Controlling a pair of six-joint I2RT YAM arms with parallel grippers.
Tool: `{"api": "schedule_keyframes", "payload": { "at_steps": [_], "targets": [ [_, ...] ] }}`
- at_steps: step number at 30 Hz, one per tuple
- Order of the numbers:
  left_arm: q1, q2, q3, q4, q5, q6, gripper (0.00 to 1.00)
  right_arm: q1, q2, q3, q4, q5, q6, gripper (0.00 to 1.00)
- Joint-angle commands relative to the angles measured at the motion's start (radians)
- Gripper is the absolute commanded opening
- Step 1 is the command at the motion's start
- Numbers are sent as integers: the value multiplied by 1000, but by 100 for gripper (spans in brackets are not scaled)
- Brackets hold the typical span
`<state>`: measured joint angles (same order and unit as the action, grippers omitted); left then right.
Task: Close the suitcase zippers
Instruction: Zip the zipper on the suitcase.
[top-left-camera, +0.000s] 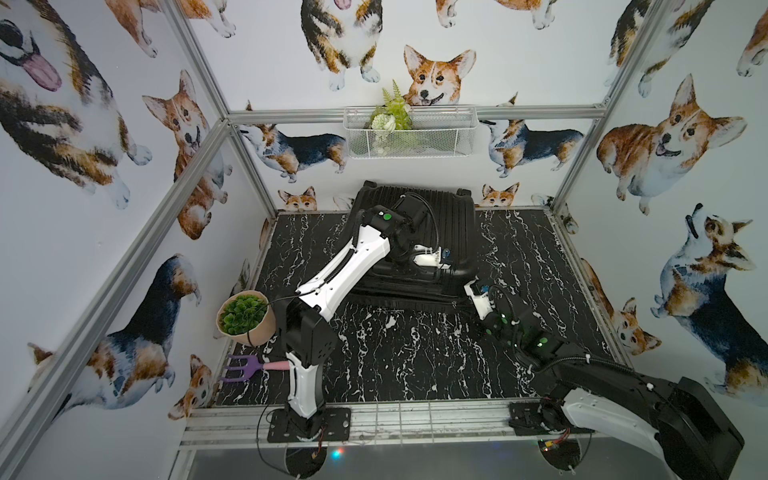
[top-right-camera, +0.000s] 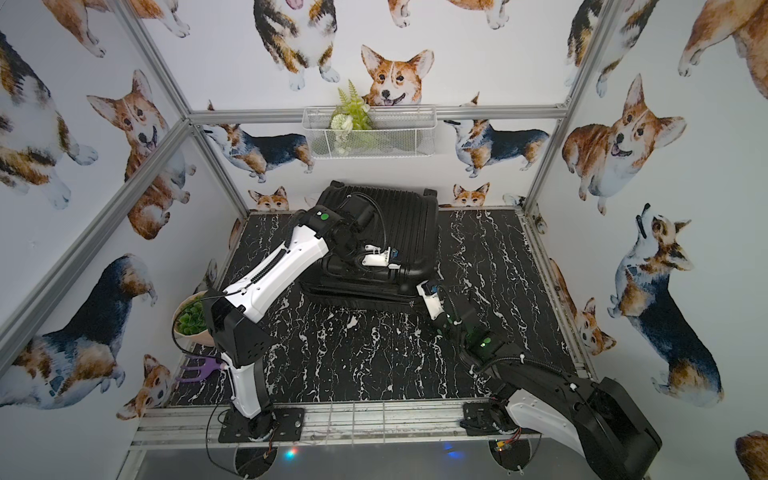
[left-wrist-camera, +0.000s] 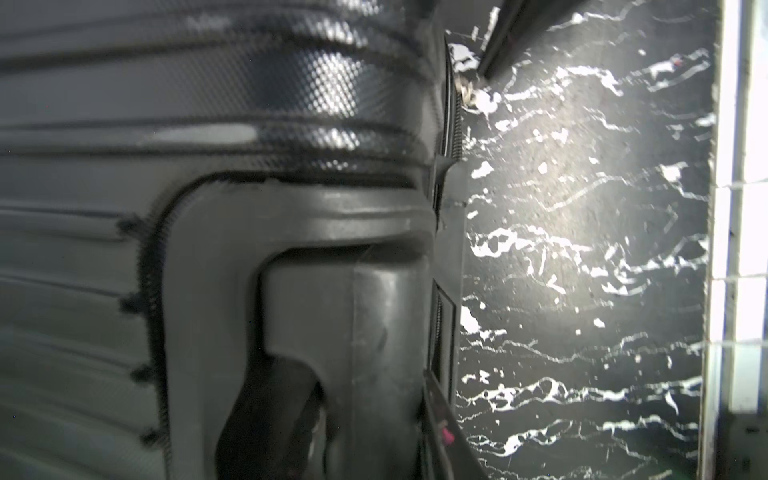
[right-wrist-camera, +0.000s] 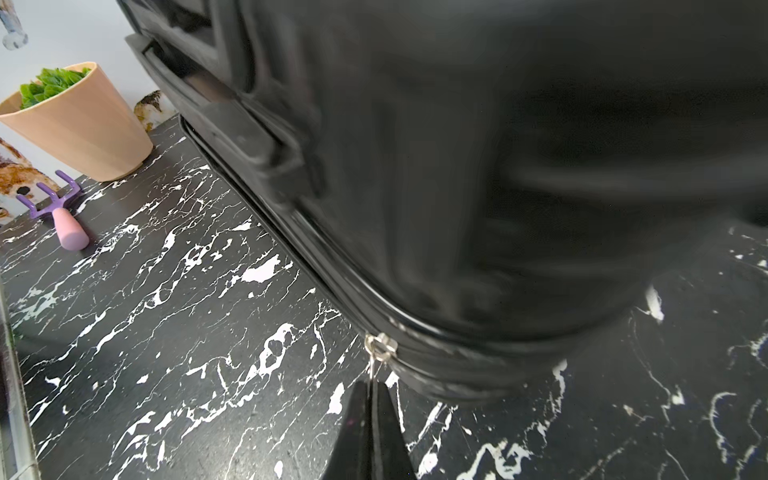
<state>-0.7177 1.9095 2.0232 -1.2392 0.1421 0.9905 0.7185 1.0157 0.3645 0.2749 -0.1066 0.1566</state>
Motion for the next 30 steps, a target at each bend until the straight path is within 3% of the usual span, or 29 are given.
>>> {"api": "schedule_keyframes", "payload": {
  "at_steps": [1, 6, 14, 24, 30],
  "targets": [
    [-68, -2, 17, 303, -127, -161, 10, 19, 50, 26, 56, -23, -1, 0],
    [-139, 13, 3, 342, -184, -333, 9, 28, 129, 53, 81, 7, 12, 0],
    [-163, 39, 8, 383, -216, -521, 4, 30, 194, 58, 152, 4, 59, 0],
    [-164, 29, -4, 386, -252, -555, 5, 29, 164, 30, 164, 60, 71, 0],
    [-164, 53, 48, 383, -290, -668, 5, 29, 170, 30, 163, 48, 57, 0]
  ]
}}
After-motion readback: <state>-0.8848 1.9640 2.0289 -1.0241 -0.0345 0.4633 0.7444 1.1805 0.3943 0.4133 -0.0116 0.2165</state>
